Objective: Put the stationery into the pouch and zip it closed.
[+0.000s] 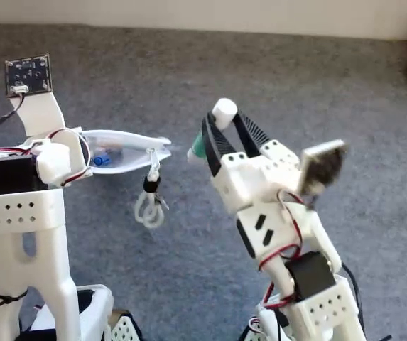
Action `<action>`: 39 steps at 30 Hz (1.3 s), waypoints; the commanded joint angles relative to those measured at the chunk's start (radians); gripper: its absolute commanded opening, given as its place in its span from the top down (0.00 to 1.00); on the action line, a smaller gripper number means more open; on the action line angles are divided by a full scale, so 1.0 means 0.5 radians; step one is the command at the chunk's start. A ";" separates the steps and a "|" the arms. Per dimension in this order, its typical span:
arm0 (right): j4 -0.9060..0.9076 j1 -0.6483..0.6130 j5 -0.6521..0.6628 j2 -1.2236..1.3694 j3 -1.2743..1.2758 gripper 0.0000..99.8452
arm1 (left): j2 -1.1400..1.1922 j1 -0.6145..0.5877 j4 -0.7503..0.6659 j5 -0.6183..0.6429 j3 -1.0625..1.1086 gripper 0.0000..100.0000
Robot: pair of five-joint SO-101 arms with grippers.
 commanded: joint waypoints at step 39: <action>-1.343 -0.698 0.598 0.861 0.339 0.99 | -0.066 0.023 -0.043 0.006 0.002 0.99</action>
